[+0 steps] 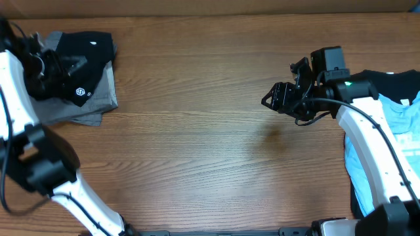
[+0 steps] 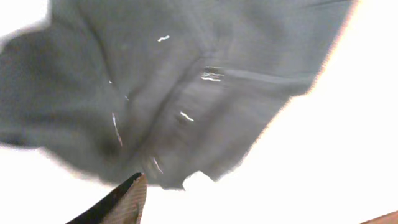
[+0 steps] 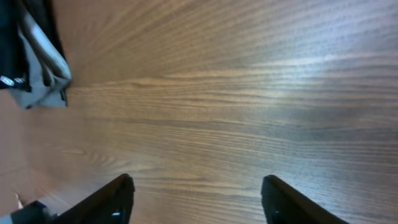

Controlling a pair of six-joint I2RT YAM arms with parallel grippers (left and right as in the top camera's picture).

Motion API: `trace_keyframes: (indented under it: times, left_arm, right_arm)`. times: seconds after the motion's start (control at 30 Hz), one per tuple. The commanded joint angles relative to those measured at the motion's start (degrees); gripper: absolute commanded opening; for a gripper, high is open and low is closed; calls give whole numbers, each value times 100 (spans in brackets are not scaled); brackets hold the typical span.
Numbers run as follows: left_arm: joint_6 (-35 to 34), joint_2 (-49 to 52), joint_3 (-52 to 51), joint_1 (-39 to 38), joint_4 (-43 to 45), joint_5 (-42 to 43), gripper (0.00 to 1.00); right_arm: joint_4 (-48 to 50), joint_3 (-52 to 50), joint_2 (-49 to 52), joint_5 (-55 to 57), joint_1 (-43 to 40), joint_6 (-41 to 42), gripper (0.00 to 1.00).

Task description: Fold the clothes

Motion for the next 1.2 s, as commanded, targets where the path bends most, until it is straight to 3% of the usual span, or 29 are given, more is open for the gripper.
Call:
trace_keyframes:
  times: [0.0, 0.2, 0.23, 0.33, 0.37, 0.47, 0.67, 0.9, 1.17]
  left_arm:
    - [385, -1443, 323, -299, -232, 219, 61]
    - [610, -2817, 323, -848, -1082, 190, 72]
    - [636, -2999, 323, -981, -1290, 179, 76]
    - [640, -3346, 323, -1333, -1788, 175, 98]
    - [645, -3434, 323, -1449, -1967, 175, 100]
    - [719, -3622, 299, -1777, -2413, 166, 100]
    - [680, -4157, -190, -2645, -2411, 170, 100]
    - [114, -4564, -752, -3926, -2411, -1469, 100]
    - [120, -4430, -938, -4094, -2411, -1416, 100]
  right_arm:
    - [66, 125, -647, 352, -15, -31, 75]
    - [74, 125, -1777, 1104, -15, -33, 95]
    - [76, 125, -2015, 1272, -15, -33, 100]
    - [101, 125, -2629, 1681, -15, -31, 100]
    - [111, 125, -2811, 1786, -15, -33, 100]
    - [118, 125, -3230, 2041, -15, -31, 100]
    - [-15, 125, -3534, 2055, -15, -28, 100]
    - [-144, 118, -3394, 2057, -15, -31, 100]
    - [-144, 118, -3091, 2057, -15, -31, 100]
